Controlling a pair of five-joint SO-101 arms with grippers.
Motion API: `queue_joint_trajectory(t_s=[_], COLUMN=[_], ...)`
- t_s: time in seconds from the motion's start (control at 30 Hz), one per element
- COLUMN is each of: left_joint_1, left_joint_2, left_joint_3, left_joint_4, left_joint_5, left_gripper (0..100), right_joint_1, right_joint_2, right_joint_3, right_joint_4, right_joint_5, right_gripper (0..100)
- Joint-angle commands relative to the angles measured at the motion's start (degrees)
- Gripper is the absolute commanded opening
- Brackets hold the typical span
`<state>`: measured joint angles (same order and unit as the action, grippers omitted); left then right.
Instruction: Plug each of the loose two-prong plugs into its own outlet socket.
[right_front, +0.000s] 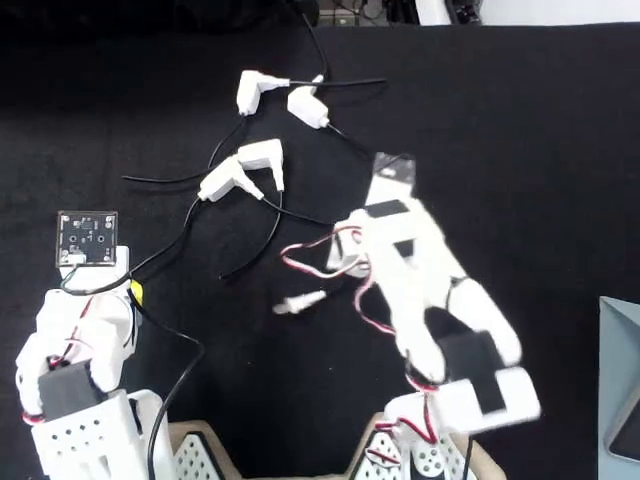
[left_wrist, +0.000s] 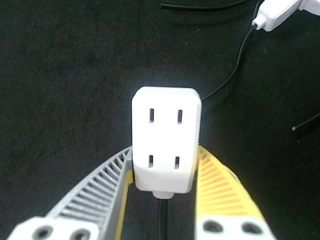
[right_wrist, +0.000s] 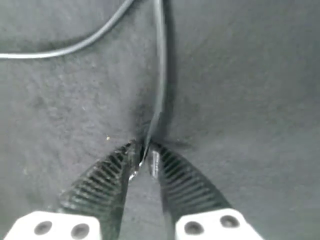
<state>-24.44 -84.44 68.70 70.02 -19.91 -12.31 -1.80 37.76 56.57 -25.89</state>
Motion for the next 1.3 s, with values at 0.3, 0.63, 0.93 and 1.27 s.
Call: queue_joint_trajectory(t_s=[0.3,0.63,0.93,1.27], left_joint_1=[13.32,29.58,44.35,39.87], left_joint_2=[0.18,15.47,38.24,45.36], left_joint_3=[-5.05,-8.4,-13.67,-18.07], left_joint_4=[0.26,-0.09,-1.49,-1.23], left_joint_5=[-0.35,-2.99,-5.19,-3.96], left_gripper=[3,3,6,31], right_joint_1=[8.18,8.18,9.23,14.33], right_joint_2=[-19.38,-19.38,-19.38,-19.74], right_joint_3=[-2.24,-2.24,-2.24,-2.24], right_joint_4=[4.22,3.96,3.96,4.48], right_joint_5=[30.24,30.59,30.59,30.59], right_gripper=[1.2,1.2,1.2,1.6])
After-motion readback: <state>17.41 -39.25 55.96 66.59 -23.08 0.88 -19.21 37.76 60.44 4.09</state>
